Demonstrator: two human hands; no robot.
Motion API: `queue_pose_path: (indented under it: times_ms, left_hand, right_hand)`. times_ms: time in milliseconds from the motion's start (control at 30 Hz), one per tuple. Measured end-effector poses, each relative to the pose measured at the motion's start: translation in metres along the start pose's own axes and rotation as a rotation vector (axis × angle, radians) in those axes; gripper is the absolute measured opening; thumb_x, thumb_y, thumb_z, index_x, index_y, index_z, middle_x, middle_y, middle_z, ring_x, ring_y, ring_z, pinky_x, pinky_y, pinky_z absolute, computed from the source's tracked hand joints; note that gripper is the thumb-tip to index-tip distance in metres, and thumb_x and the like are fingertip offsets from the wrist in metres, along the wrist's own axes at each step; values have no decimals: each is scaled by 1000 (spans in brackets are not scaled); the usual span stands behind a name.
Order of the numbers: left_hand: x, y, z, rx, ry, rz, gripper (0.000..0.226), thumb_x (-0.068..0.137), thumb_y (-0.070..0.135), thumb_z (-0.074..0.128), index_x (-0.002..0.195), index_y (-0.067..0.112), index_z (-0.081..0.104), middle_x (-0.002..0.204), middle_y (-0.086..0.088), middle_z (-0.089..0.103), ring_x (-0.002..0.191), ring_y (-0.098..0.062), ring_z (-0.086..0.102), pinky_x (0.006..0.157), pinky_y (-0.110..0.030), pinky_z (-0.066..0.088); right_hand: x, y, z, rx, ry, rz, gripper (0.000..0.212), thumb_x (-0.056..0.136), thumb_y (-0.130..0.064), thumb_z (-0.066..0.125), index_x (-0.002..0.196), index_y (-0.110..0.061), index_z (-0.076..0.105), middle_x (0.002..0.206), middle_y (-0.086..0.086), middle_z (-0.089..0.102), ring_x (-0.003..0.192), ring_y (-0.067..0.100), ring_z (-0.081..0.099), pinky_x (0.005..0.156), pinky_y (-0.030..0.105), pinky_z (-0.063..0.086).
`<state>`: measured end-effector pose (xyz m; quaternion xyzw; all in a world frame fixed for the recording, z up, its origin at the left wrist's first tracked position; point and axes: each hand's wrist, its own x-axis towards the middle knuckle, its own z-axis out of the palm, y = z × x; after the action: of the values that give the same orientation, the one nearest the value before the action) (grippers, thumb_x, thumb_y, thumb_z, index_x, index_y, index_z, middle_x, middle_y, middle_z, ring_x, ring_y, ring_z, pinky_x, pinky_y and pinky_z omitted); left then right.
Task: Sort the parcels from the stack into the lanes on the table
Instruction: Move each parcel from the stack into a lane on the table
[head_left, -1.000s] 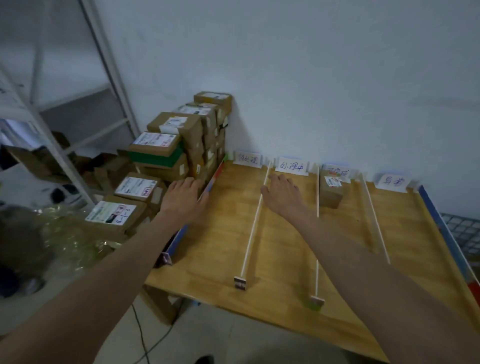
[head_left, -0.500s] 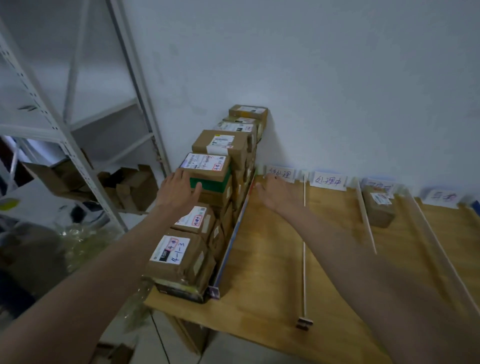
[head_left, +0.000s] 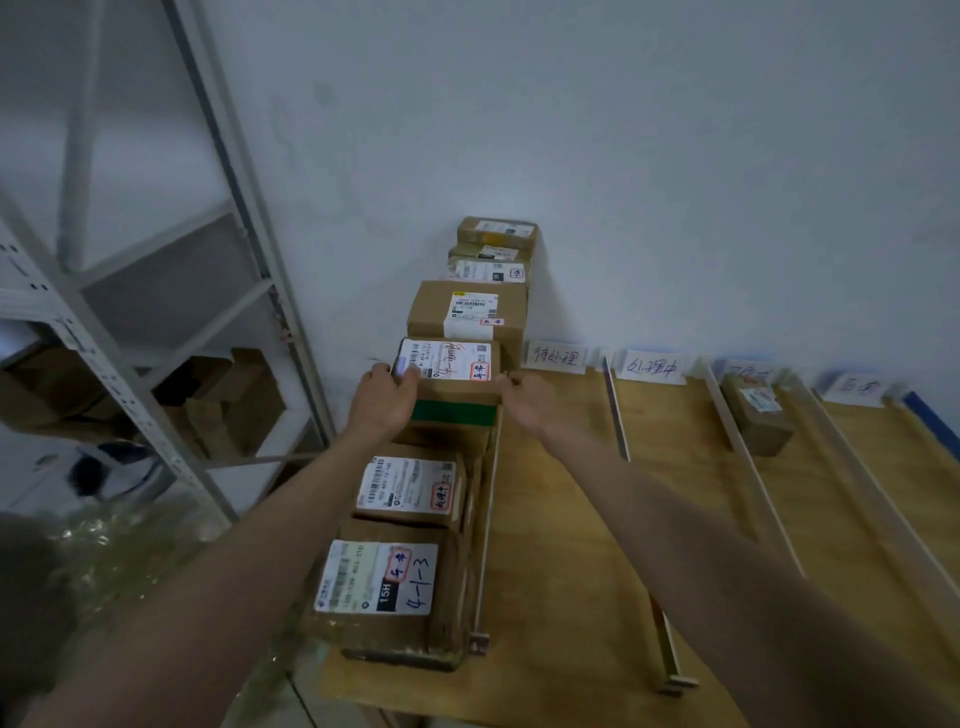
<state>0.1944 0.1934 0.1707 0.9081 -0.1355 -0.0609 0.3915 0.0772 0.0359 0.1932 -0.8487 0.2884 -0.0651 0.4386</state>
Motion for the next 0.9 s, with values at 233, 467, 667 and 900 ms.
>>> queue_pose_path:
  times_ms: [233,467,667,900]
  left_hand:
    - [2,-5,6,-18,0,45,50,101,46,45,134,9,48,125,-11,58,110,-25,58,89,-40,52]
    - [-15,4,-3,-152,44,98,48,100,42,49,138,12,44,134,-9,50,116,-23,54,96,-42,51]
    - [-35,22,-32,-335,-35,150,40,101,38,49,135,18,49,123,0,49,109,-16,48,85,-29,42]
    - [-46,40,-24,-339,-300,338,38,100,36,52,136,25,54,122,3,55,112,-16,52,82,-25,49]
  right_hand:
    - [-3,-5,8,111,83,-3,37,105,-25,44,136,-8,53,133,9,57,123,23,52,93,29,46]
    - [-7,5,-2,232,65,-21,41,100,-32,53,136,-12,52,128,7,61,111,20,61,94,35,55]
    - [-37,16,-36,547,-47,-11,49,96,-35,61,135,-10,44,89,21,73,80,30,74,70,36,61]
    - [-66,47,-80,394,-215,87,56,90,-59,58,117,-11,64,94,12,67,84,22,66,72,35,59]
